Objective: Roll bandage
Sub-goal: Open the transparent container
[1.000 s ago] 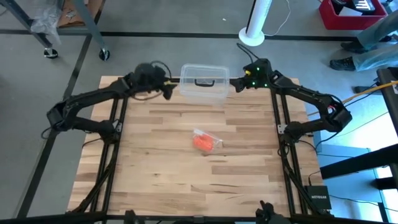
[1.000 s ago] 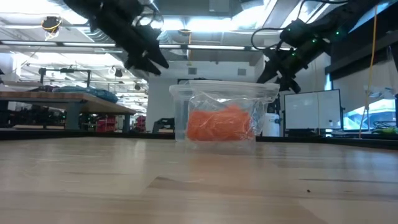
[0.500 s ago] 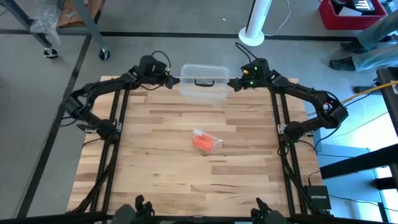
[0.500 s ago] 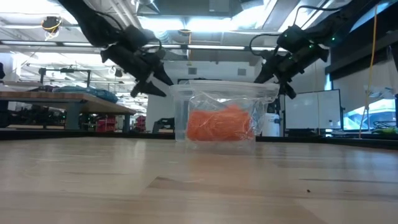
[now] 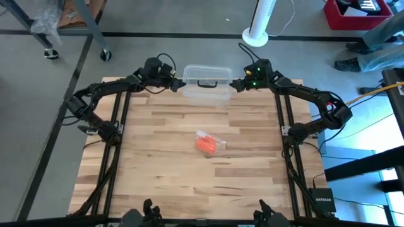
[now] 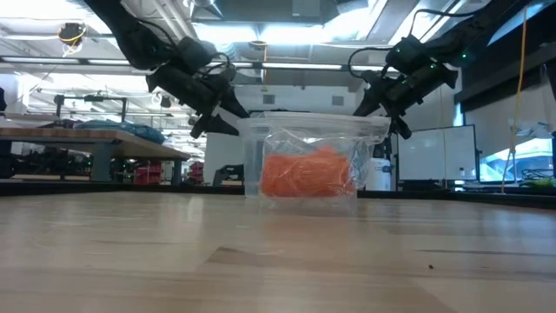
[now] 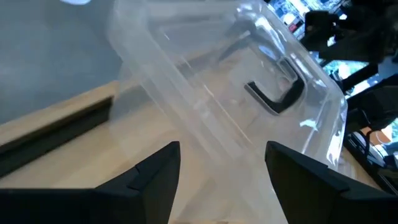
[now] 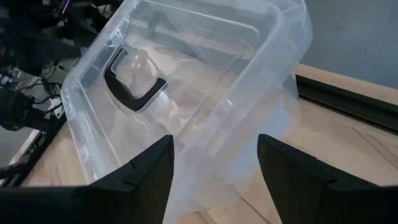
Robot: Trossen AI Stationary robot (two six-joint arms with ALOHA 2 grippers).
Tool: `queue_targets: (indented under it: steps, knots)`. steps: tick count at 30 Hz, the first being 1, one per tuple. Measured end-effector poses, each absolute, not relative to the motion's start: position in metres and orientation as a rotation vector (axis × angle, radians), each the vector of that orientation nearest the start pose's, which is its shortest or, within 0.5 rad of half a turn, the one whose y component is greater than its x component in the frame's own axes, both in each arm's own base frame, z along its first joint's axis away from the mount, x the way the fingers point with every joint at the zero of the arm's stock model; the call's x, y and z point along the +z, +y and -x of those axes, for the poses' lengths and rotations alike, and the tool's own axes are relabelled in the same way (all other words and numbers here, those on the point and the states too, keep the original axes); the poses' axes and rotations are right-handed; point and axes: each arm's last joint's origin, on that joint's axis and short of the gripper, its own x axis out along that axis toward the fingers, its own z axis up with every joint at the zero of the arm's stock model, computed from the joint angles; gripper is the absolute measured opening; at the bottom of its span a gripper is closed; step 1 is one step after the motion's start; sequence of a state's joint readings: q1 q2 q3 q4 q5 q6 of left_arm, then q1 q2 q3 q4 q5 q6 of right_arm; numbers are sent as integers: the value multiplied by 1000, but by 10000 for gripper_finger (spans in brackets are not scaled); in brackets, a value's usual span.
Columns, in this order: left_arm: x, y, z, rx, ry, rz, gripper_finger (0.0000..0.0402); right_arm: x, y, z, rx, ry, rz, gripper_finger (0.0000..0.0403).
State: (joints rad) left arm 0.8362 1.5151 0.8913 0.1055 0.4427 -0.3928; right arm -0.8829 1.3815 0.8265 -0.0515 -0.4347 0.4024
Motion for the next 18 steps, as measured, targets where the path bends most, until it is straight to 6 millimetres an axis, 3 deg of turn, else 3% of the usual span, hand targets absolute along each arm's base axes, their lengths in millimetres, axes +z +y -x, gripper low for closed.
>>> queue_targets:
  steps: [18]
  knots:
    - [224,227,-232,443,331,678,228,233,-207,-199,-481,400,-783,232]
